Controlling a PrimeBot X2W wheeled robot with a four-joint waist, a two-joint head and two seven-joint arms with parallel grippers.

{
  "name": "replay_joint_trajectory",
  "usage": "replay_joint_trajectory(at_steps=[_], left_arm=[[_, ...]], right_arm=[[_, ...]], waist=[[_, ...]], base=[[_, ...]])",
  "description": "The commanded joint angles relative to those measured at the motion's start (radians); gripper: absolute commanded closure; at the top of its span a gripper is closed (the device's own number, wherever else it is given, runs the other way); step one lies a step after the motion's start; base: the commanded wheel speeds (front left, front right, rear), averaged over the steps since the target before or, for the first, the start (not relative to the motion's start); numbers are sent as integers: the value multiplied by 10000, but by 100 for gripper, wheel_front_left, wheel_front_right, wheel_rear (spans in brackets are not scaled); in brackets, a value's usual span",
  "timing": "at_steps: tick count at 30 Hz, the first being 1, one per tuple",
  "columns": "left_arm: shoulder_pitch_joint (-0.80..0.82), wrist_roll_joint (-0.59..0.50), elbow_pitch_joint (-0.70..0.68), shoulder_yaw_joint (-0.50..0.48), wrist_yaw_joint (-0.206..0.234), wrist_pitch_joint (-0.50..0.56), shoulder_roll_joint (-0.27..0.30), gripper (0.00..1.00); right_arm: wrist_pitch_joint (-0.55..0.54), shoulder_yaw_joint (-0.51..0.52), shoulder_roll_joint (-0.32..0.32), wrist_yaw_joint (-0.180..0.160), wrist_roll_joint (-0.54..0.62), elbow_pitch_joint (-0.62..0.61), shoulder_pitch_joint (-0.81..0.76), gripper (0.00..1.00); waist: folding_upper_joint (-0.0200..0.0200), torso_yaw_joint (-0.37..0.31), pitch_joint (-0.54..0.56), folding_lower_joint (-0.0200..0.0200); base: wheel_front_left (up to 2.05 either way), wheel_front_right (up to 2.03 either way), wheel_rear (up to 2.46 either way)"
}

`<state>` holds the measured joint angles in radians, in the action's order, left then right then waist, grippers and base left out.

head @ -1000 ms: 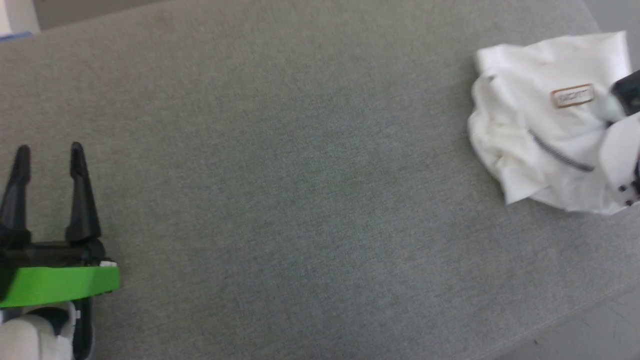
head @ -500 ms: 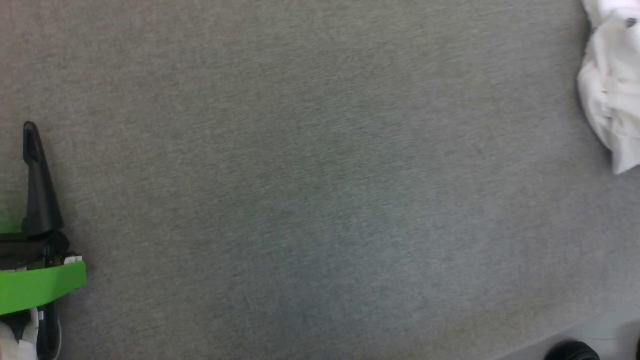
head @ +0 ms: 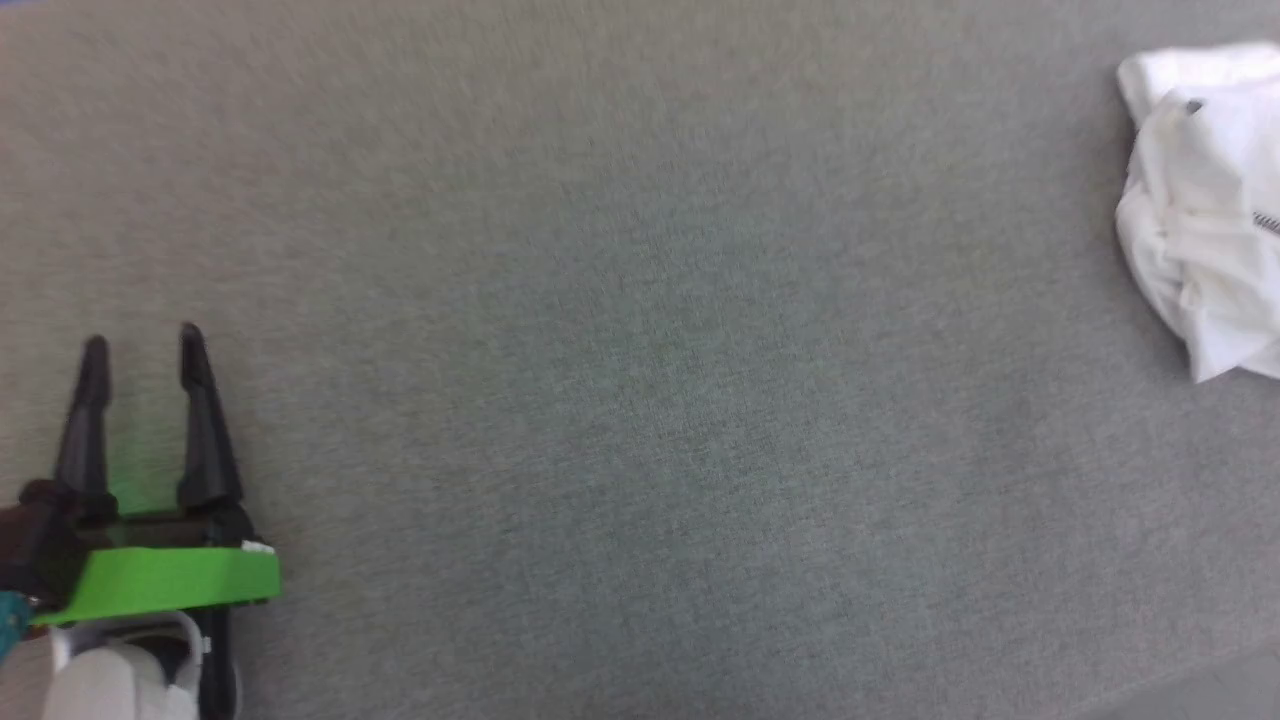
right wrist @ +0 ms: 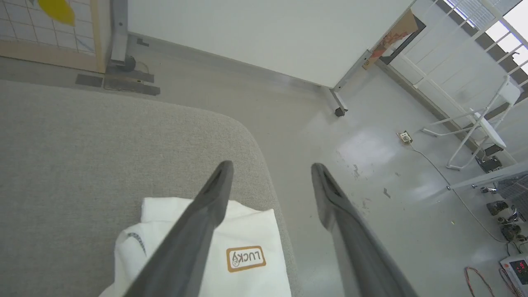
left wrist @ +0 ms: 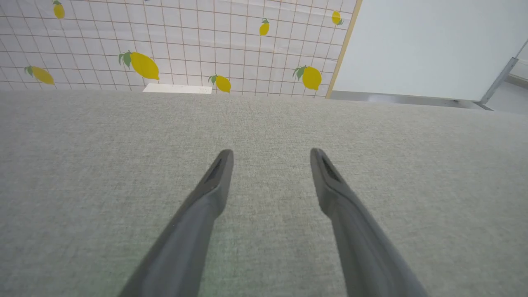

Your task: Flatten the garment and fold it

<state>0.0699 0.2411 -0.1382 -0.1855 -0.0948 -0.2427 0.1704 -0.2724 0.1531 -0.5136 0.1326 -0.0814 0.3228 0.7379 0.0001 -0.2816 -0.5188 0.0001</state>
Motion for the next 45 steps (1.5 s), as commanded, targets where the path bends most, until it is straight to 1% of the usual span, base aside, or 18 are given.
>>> replay_joint_trajectory(at_steps=[1, 3, 6, 10, 12, 16, 17, 18, 20, 23, 28, 34, 41, 45], left_arm=[[-91, 156, 196, 43, 11, -90, -67, 0], [-36, 171, 483, 135, -1, -124, -187, 0], [149, 124, 793, 252, 17, -157, -342, 0], [369, 48, 1180, 437, 17, -175, -465, 0], [449, 77, 1331, 417, 34, -181, -521, 0], [474, 34, 1475, 310, 116, -187, -594, 0], [458, 9, 1509, 280, 132, -188, -638, 0], [458, -13, 1541, 282, 146, -188, -667, 0], [444, -48, 1618, 279, 177, -189, -717, 0], [454, -99, 1748, 336, 238, -189, -811, 0], [403, -154, 2004, 524, 290, -190, -981, 0], [159, -585, 2540, 925, 293, -190, -1052, 0], [-80, -1162, 3139, 1348, 383, -190, -1083, 0], [-209, -1235, 3441, 1511, 427, -191, -1110, 0]], right_arm=[[90, -218, 46, -19, -396, -489, -188, 0], [191, -508, 172, -19, -865, -1207, -402, 0], [633, -748, 602, -19, -1382, -2312, -909, 0], [1437, -837, 1560, -19, -1809, -3332, -1724, 0], [1923, -818, 2231, -19, -1865, -3619, -2148, 0], [2950, -712, 3749, -19, -1518, -3972, -3096, 0], [3396, -796, 4199, -19, -1315, -3959, -3602, 0], [3624, -800, 4369, -19, -1270, -3894, -3876, 0], [4053, -844, 4538, -19, -1089, -3711, -4349, 0], [4632, -866, 4615, -19, -676, -3273, -4945, 0], [5183, -981, 4629, -19, -1131, -2374, -5881, 0], [5327, -1143, 4632, -19, -1296, -1591, -6586, 0], [5338, -1169, 4632, -19, -1183, -1319, -6976, 0], [5339, -1197, 4633, -19, -1188, -1167, -7108, 0]], waist=[[-1, 1125, 2231, -1], [-1, 1475, 2713, -1], [-1, 1974, 3248, -1], [-1, 2487, 3738, -1], [-1, 2615, 3970, -1], [-1, 2775, 4335, -1], [-1, 2816, 4446, -1], [-1, 2844, 4504, -1], [-1, 2867, 4606, -1], [-1, 2960, 4742, -1], [-1, 3080, 4862, -1], [-1, 3079, 4962, -1], [-1, 3014, 5028, -1], [-1, 2986, 5026, -1]], base=[[0, 0, 0], [0, 0, 0], [0, 0, 0], [0, 0, 0], [0, 0, 0], [0, 0, 0], [0, 0, 0], [0, 0, 0], [0, 0, 0], [0, 0, 0], [0, 0, 0], [0, 0, 0], [0, 0, 0], [0, 0, 0]])
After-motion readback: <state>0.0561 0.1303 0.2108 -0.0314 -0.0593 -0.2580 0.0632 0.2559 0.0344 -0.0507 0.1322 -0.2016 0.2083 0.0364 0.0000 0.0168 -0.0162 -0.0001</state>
